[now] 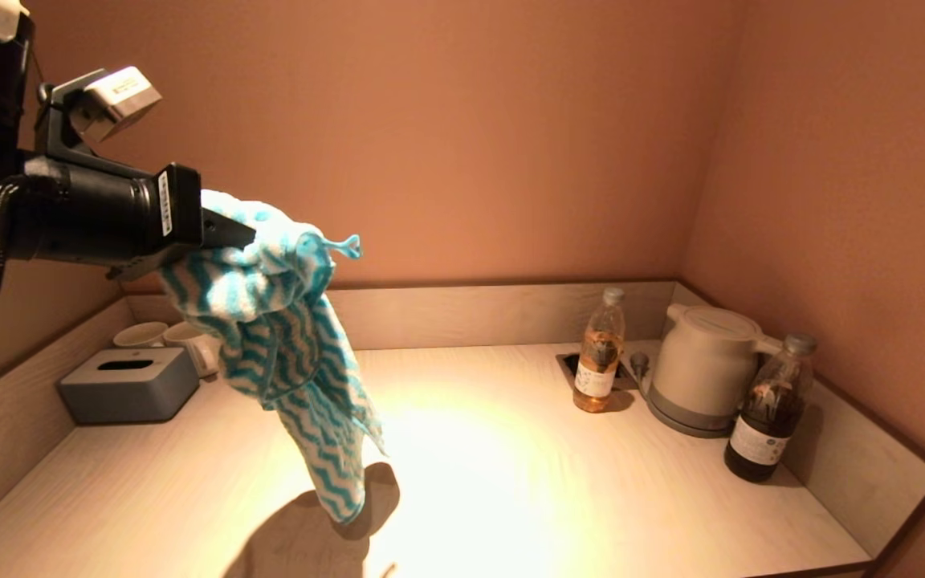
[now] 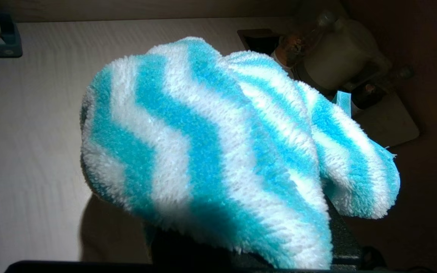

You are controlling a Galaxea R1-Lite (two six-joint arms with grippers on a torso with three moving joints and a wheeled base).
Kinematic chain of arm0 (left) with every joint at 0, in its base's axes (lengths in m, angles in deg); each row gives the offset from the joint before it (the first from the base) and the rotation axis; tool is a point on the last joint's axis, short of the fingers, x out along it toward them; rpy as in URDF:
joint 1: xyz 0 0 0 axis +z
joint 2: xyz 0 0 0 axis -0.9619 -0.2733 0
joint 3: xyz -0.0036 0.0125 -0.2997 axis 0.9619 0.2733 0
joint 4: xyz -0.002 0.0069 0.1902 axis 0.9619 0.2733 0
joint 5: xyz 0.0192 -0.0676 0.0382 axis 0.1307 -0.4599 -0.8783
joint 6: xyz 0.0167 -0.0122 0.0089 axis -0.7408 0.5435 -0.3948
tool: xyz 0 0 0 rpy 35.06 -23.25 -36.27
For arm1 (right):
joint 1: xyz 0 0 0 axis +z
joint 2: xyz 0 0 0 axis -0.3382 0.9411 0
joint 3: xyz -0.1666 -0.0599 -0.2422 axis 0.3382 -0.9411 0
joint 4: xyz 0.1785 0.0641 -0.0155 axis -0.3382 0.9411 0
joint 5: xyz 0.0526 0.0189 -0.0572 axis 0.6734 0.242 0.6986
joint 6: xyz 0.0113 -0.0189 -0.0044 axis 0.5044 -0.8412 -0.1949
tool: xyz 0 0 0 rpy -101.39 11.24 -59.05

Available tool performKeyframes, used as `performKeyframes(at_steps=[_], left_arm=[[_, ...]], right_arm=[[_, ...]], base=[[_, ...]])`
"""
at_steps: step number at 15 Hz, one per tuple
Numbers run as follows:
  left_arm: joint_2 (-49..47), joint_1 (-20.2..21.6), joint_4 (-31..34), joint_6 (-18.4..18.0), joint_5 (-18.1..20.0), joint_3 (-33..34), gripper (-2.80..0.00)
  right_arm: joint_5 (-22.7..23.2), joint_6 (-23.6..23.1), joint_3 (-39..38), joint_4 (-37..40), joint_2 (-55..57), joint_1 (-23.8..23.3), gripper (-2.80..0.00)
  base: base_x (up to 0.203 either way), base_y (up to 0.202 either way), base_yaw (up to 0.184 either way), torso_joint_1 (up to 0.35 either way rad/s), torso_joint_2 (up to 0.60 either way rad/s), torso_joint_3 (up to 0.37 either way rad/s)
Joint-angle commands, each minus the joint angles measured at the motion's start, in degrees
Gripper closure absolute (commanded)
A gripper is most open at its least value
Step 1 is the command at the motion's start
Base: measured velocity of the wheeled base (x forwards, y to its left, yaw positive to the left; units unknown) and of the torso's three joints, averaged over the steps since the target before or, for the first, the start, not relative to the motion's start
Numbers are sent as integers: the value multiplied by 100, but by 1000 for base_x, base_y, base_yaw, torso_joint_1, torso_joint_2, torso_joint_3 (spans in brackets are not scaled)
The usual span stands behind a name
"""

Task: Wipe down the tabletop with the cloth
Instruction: Sweep the stains on the table

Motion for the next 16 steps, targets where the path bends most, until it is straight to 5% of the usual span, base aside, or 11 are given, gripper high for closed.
performKeyframes(at_steps=[1,10,16], left_arm=[[-361,-6,-266,66,-18,55,0],[-2347,-288,-906,362,-1306,177,0],[-3083,-448,382,386,-2290,142,0]], right_arm=[[1,-7,0,-1,0,2,0],[1,-7,0,-1,0,2,0],[1,2,0,-1,0,2,0]], base=[[0,0,0,0,0,0],[0,0,0,0,0,0],[0,0,0,0,0,0]])
